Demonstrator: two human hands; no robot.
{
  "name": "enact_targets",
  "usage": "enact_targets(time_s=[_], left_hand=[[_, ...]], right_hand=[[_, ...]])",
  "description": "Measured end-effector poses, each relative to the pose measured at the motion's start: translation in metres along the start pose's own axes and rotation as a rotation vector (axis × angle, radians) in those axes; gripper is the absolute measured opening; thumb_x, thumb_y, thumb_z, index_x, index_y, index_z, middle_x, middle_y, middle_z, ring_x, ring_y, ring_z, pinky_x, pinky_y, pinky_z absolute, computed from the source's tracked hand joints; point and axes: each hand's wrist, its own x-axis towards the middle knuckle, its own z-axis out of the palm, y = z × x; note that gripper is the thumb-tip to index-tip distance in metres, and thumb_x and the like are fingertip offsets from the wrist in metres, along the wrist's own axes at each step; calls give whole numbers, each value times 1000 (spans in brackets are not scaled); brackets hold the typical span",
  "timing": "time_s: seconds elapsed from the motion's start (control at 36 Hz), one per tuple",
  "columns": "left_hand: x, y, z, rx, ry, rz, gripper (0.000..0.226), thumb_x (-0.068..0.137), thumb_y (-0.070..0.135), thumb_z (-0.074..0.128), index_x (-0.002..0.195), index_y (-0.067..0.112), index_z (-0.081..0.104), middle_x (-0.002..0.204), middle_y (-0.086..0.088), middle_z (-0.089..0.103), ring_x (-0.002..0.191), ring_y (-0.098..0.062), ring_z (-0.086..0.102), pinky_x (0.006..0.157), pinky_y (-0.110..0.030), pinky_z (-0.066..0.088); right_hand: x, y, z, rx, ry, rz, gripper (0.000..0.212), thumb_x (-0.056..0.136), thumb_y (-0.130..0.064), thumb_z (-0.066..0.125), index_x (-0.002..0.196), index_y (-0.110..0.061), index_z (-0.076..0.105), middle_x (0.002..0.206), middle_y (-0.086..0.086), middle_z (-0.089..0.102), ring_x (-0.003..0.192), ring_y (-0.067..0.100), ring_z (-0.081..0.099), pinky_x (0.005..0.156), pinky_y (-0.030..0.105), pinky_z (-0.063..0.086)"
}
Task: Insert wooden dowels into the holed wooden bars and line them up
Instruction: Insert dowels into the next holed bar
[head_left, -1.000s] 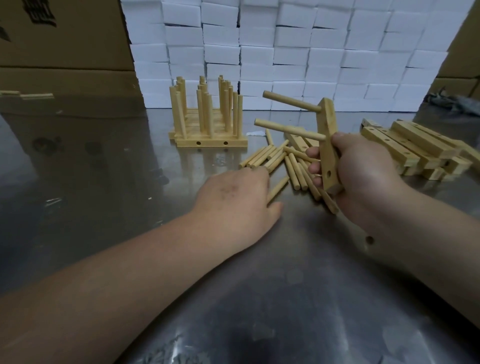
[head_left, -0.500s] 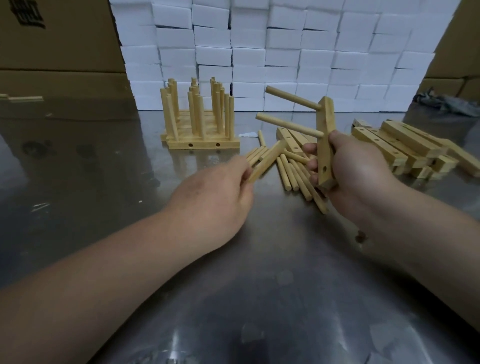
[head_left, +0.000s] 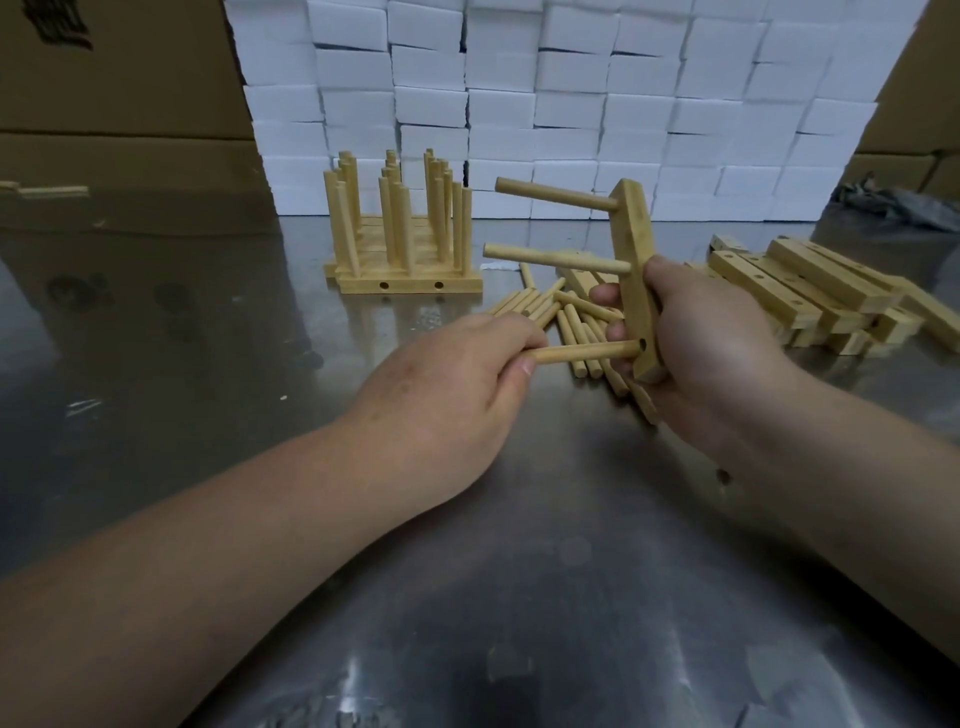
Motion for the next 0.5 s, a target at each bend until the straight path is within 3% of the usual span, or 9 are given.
enact_targets(time_s=[0.22,0.36,0.5], left_hand=[[0,0,-2,-62,60,18,31,89,29,39,109,28,63,83,14,52,78,-4,44,68,-25,36],[0,0,-1,-109,72,17,34,86,36,38,104,27,65,77,14,51,86,0,44,66,-16,34],[-1,-1,1,-150,83,30,24,91,31,45,100,27,66,75,13,52,84,-3,46,65,-18,36]], right_hand=[[-2,5,2,-88,-55,-94,26,97,-21,36,85,-14,58,69,-3,64,42,9,47,40,19,36],[-5,6,2,-79,-89,-96,30,98,-22,37,80,-14,59,66,-3,63,43,9,47,42,21,38],[-8,5,3,2,-121,-84,27,99,-20,35,90,-10,58,67,-2,63,39,7,47,37,16,38]])
